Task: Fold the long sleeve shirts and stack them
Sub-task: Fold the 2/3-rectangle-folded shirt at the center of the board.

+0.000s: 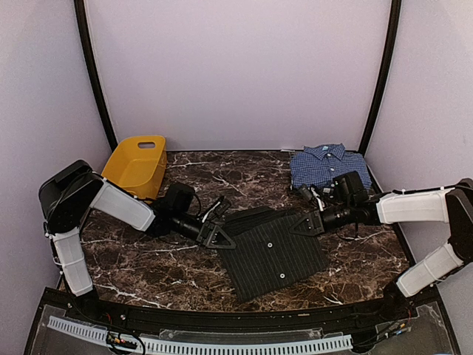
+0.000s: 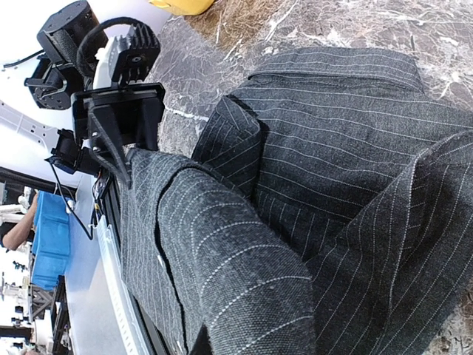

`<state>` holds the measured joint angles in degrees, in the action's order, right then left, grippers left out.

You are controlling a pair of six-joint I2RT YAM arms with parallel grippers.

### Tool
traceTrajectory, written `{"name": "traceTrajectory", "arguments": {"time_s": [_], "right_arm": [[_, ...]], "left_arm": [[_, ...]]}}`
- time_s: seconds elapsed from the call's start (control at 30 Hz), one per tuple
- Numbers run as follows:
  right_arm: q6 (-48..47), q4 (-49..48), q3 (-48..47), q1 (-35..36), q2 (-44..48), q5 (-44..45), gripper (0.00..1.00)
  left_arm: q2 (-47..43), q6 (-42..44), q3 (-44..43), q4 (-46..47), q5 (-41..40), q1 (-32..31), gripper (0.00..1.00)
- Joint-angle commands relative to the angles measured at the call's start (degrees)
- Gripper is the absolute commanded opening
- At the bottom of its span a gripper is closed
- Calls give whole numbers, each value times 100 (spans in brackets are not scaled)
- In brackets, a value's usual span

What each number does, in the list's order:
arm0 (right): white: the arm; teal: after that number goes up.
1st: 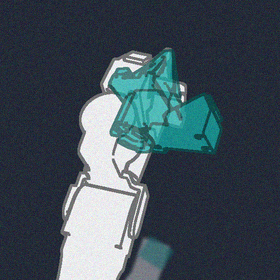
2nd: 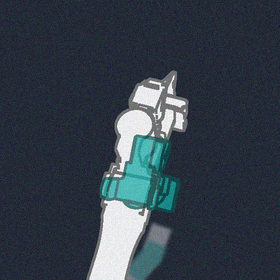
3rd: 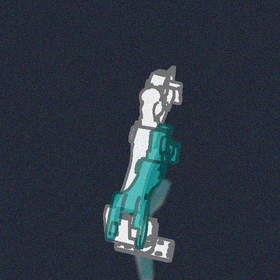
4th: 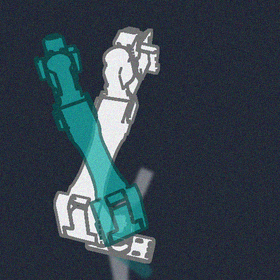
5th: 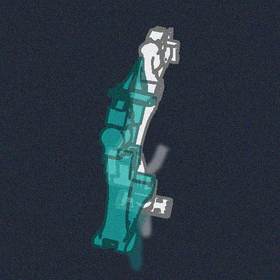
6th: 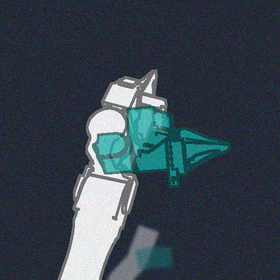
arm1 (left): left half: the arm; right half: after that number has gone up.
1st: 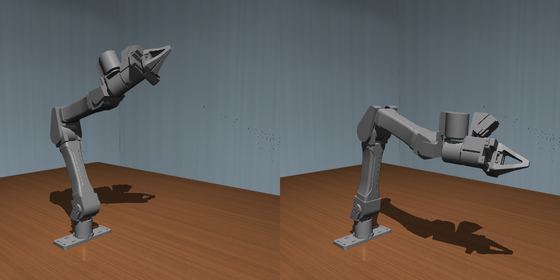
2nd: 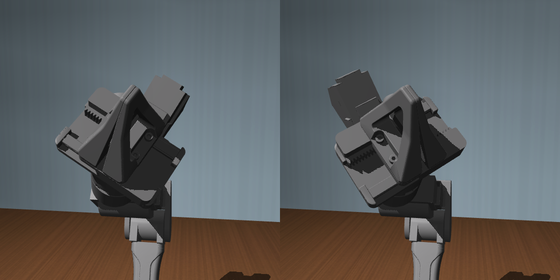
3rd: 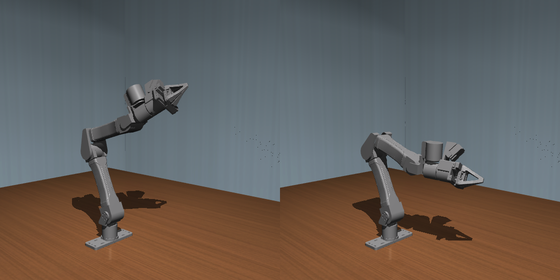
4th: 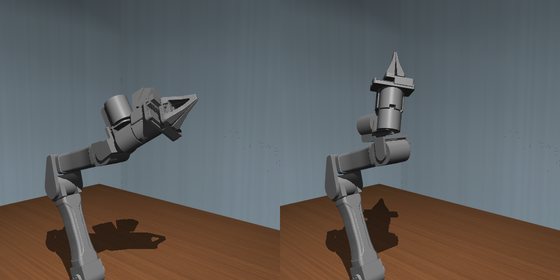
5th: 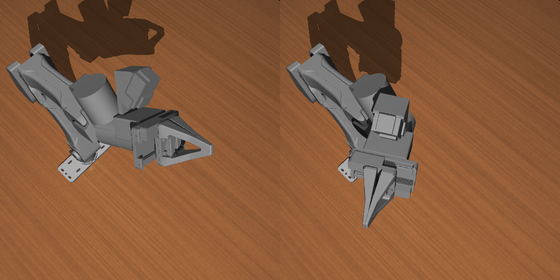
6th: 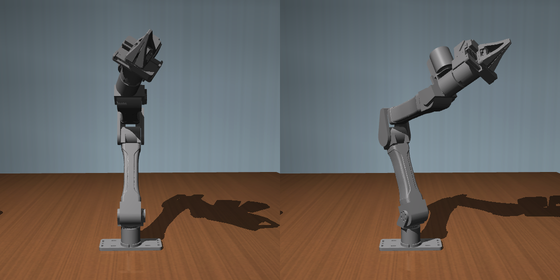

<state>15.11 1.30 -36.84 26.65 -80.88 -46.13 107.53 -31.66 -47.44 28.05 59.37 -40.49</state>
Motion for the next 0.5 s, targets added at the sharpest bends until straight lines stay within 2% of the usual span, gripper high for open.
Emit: {"name": "traceTrajectory", "arguments": {"time_s": [0.0, 0.07, 0.1, 0.3, 0.47], "right_arm": [[18, 5, -244, -42, 99, -104, 0], [48, 201, -329, -39, 135, -46, 0], [94, 294, -366, -38, 177, -33, 0], [507, 699, -228, -38, 763, 83, 0], [844, 1096, 22, -14, 1397, 145, 0]], "left_arm": [[-212, -142, -208, 276, 176, -86, 10], [-359, -210, -193, 227, 183, -98, 1], [-427, -240, -160, 183, 168, -99, 0], [-1156, -319, -25, -508, -161, -180, 0], [-1610, -363, 15, -977, -423, -652, 0]]}}
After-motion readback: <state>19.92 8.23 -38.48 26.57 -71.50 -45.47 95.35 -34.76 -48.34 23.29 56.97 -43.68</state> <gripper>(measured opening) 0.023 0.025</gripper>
